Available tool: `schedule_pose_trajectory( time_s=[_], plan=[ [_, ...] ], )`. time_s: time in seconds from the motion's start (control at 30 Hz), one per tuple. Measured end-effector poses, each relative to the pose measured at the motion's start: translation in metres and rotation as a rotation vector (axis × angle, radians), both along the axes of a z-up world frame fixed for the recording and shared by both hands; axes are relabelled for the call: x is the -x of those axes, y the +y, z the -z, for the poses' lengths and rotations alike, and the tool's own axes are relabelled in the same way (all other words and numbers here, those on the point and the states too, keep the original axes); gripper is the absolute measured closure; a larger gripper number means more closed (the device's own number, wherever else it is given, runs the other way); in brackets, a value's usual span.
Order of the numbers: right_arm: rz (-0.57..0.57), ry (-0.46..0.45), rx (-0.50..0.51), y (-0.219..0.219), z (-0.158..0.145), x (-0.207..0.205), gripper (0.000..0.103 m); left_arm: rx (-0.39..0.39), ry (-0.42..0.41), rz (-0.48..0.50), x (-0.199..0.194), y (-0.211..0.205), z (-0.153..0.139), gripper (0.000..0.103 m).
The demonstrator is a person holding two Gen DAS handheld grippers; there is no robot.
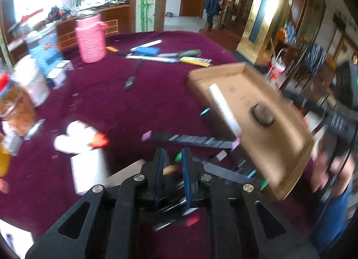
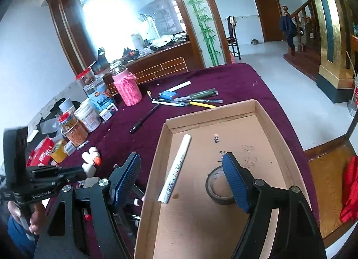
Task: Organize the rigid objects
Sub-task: 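Move both tools back to the markers and grasp a green-capped black marker with the right tool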
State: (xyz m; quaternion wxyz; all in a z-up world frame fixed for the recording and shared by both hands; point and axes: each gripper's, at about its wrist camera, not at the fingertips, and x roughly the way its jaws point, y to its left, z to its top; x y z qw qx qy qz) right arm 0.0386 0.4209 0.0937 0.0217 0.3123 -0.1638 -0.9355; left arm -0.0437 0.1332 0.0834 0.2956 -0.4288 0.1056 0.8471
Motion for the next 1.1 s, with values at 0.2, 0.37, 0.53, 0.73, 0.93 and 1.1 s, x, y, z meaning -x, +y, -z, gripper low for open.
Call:
schedule_pose_trajectory(
  time_s=[0.2, 0.37, 0.53, 0.73, 0.93, 1.1],
  plan=[
    [-0.014, -0.019, 0.01, -0.005, 0.007, 0.005, 0.032, 0.139, 0.02, 0.106, -0.011, -0.03, 0.027, 0.09],
    [-0.02, -0.035, -0.001, -0.008, 0.013, 0.007, 0.032, 0.19, 0.053, 0.209, -0.015, -0.035, 0.042, 0.09],
    [-0.015, -0.048, 0.004, -0.006, 0.017, 0.008, 0.032, 0.137, -0.02, 0.271, -0.003, -0.047, 0.041, 0.09],
    [-0.144, -0.038, 0.057, -0.018, 0.015, 0.008, 0.032, 0.101, -0.035, 0.256, 0.001, -0.057, 0.041, 0.079],
    [-0.402, -0.115, 0.009, -0.077, 0.026, 0.011, 0.036, 0.098, -0.067, 0.279, -0.008, -0.064, 0.043, 0.079],
    [-0.441, -0.176, -0.137, -0.112, 0.037, 0.01, 0.048, 0.233, -0.021, 0.328, -0.031, -0.051, 0.058, 0.079]
  ],
)
